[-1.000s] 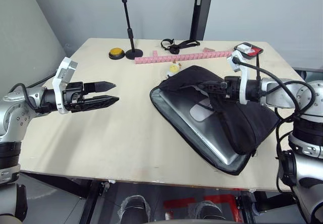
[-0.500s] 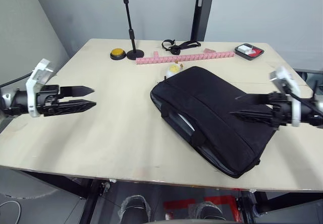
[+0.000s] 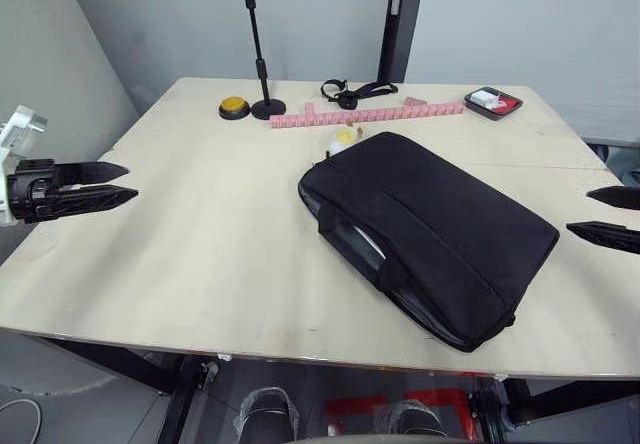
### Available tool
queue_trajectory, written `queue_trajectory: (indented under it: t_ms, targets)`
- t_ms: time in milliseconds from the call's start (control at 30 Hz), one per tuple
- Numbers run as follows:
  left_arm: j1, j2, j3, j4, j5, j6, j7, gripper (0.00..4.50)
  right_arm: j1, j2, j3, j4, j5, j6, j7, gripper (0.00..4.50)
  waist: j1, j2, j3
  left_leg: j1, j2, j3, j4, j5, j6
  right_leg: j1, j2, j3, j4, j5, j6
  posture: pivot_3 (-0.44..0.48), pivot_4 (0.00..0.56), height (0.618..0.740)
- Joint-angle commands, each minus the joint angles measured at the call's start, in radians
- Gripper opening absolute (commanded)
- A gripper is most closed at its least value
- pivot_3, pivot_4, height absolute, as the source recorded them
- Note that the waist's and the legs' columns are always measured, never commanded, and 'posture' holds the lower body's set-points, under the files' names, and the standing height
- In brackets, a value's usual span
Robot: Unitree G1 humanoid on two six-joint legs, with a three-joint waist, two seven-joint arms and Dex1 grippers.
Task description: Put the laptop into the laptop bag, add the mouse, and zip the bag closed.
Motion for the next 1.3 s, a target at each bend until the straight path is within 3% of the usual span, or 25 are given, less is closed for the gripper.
queue_trajectory:
  t_ms: [33, 167, 300, 467, 533, 667, 900, 1100, 1300]
  targets:
    - [-0.061, 0.007, -0.013, 0.040, 0.017, -0.023, -0.043, 4.50, 0.008, 0.021, -0.058, -0.029, -0.011, -0.028, -0.008, 4.46, -0.001, 0.000, 0.000, 0.000, 0.000, 0.000, 0.000, 0.000, 0.000, 0.000, 0.000, 0.000, 0.000, 0.000, 0.000, 0.000, 0.150, 0.739]
    - [-0.103, -0.006, -0.036, 0.065, 0.023, -0.018, -0.053, 4.50, 0.012, 0.038, -0.058, -0.044, -0.013, -0.031, -0.019, 4.46, -0.002, 0.000, 0.000, 0.000, 0.000, 0.000, 0.001, 0.000, 0.000, 0.000, 0.000, 0.000, 0.001, 0.000, 0.000, 0.000, 0.150, 0.739]
    - [-0.207, -0.092, -0.107, 0.086, 0.022, 0.045, -0.035, 4.50, -0.011, 0.081, -0.049, -0.110, 0.037, -0.024, -0.045, 4.46, 0.002, 0.001, -0.001, 0.001, 0.000, 0.000, 0.001, 0.000, 0.000, 0.001, -0.001, 0.000, 0.002, 0.000, 0.000, 0.000, 0.150, 0.739]
    - [-0.422, -0.302, -0.216, 0.281, 0.108, 0.158, 0.081, 4.50, -0.078, 0.130, -0.012, -0.268, 0.156, 0.025, -0.112, 4.46, 0.015, 0.002, -0.002, 0.001, 0.000, 0.002, 0.008, 0.001, 0.002, 0.002, -0.004, -0.001, 0.009, 0.000, -0.001, 0.000, 0.150, 0.739]
    - [-0.464, -0.342, -0.234, 0.342, 0.139, 0.152, 0.094, 4.50, -0.091, 0.130, -0.007, -0.305, 0.176, 0.038, -0.135, 4.46, 0.012, 0.002, -0.002, 0.000, 0.000, 0.002, 0.010, 0.001, 0.003, 0.003, -0.004, -0.001, 0.009, 0.000, -0.001, 0.000, 0.150, 0.739]
    - [-0.591, -0.554, -0.249, 0.565, 0.206, 0.103, 0.230, 4.50, -0.204, 0.167, 0.023, -0.456, 0.386, 0.088, -0.264, 4.46, 0.012, 0.002, -0.004, 0.000, -0.001, 0.001, 0.010, 0.001, 0.004, 0.004, -0.004, -0.001, 0.008, 0.000, -0.001, 0.000, 0.150, 0.739]
    - [-0.699, -0.790, -0.136, 0.768, 0.226, -0.046, 0.513, 4.50, -0.247, 0.184, 0.056, -0.524, 0.498, 0.118, -0.427, 4.46, 0.030, 0.001, -0.005, -0.004, -0.003, 0.002, 0.011, 0.003, 0.009, 0.006, -0.009, -0.005, 0.005, 0.000, -0.001, 0.000, 0.150, 0.739]
    - [-0.726, -0.912, -0.023, 0.827, 0.208, -0.091, 0.721, 4.50, -0.235, 0.168, 0.032, -0.548, 0.557, 0.127, -0.512, 4.46, 0.034, 0.001, -0.004, -0.005, -0.004, 0.000, 0.011, 0.003, 0.009, 0.006, -0.011, -0.007, 0.005, 0.000, -0.001, 0.000, 0.150, 0.739]
    - [-0.741, -1.000, 0.058, 0.844, 0.208, -0.101, 0.802, 4.50, -0.197, 0.151, -0.008, -0.581, 0.598, 0.138, -0.580, 4.46, 0.035, 0.000, -0.004, -0.006, -0.006, 0.000, 0.012, 0.003, 0.009, 0.006, -0.013, -0.007, 0.005, 0.000, -0.001, 0.000, 0.150, 0.739]
